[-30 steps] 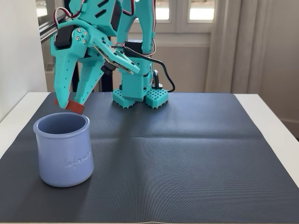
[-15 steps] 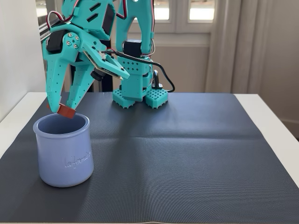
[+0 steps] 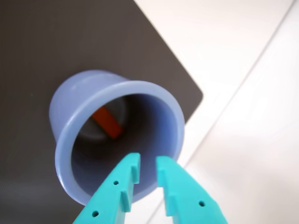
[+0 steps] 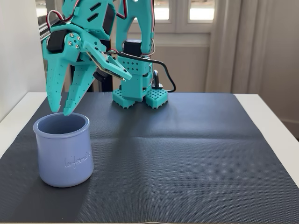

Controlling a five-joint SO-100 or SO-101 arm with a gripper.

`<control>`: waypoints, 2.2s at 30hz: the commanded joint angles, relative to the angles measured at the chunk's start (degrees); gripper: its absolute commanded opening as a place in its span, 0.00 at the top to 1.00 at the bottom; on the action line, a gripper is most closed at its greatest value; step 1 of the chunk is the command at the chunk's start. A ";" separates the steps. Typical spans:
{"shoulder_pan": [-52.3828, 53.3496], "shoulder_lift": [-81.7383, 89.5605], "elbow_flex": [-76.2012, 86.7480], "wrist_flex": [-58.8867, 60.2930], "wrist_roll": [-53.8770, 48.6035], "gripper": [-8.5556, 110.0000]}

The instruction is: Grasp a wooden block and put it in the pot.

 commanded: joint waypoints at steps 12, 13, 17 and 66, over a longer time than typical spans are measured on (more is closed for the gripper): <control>-10.81 26.54 11.60 4.13 -17.23 0.93; -11.78 29.71 14.15 4.13 -17.23 0.93; -16.00 42.36 23.91 4.13 -17.40 0.93; -17.14 93.25 72.60 5.10 -29.18 0.93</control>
